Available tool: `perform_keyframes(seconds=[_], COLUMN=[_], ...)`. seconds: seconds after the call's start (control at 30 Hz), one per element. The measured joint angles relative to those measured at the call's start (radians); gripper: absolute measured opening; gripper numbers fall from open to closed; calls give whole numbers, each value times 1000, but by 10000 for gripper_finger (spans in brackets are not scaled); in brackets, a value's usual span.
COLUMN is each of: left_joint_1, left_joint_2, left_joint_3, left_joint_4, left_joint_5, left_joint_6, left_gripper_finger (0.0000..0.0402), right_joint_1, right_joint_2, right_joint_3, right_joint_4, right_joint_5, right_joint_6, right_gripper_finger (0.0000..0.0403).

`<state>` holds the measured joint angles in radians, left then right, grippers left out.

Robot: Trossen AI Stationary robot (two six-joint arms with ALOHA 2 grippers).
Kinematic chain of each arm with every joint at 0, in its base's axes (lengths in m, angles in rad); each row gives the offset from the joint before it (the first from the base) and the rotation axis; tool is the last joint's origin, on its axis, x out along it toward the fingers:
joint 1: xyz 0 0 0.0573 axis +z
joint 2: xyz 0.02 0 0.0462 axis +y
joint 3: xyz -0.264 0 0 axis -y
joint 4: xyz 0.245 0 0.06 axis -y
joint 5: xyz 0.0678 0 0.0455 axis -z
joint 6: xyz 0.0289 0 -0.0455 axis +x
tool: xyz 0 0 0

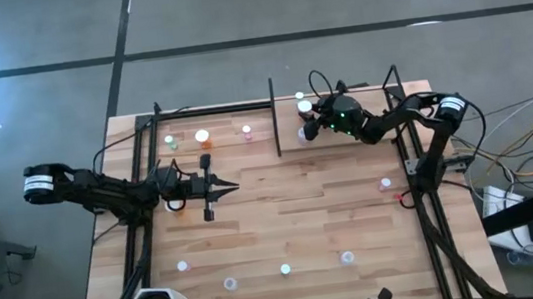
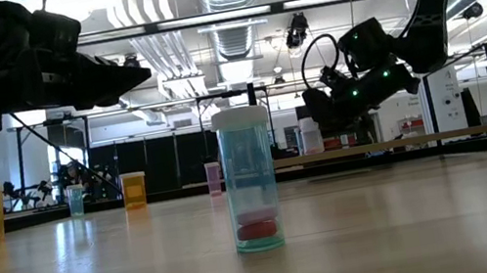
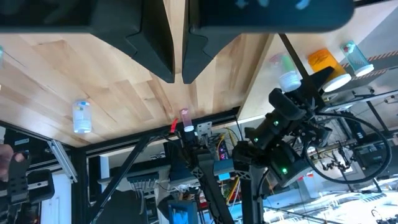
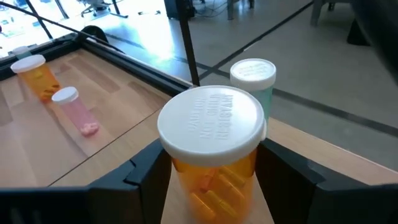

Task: Pick and place medicine bottles onto shelf by color
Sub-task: Put the bottom orange pill bottle on the shelf

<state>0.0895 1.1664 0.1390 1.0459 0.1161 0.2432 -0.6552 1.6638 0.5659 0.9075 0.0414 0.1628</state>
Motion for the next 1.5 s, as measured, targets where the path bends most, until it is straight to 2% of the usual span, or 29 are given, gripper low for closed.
perform_keyframes(seconds=[0.27, 0.6, 0.77, 0.9, 1.03, 1.17, 1.37, 1.5], left_joint_1=[0, 0, 0, 0, 0, 0, 0, 0], left_joint_2=[0, 0, 0, 0, 0, 0, 0, 0], left_joint_3=[0, 0, 0, 0, 0, 0, 0, 0], left_joint_4=[0, 1, 1, 1, 1, 1, 11, 11], left_joint_5=[0, 0, 0, 0, 0, 0, 0, 0], left_joint_6=[0, 0, 0, 0, 0, 0, 0, -2], left_gripper_finger=[13, 13, 13, 13, 13, 13, 13, 13], right_joint_1=[0, 1, 7, 32, 50, 46, 41, 29], right_joint_2=[-5, -76, -137, -234, -363, -436, -376, -299], right_joint_3=[0, 0, 0, 0, 0, -1, -3, -1], right_joint_4=[-10, -75, -110, -192, -311, -414, -454, -446], right_joint_5=[1, 3, 0, -16, -13, 89, 137, 238], right_joint_6=[3, 23, 6, -47, -109, -111, -81, -55], right_gripper_finger=[220, 272, 285, 281, 248, 175, 33, 15])
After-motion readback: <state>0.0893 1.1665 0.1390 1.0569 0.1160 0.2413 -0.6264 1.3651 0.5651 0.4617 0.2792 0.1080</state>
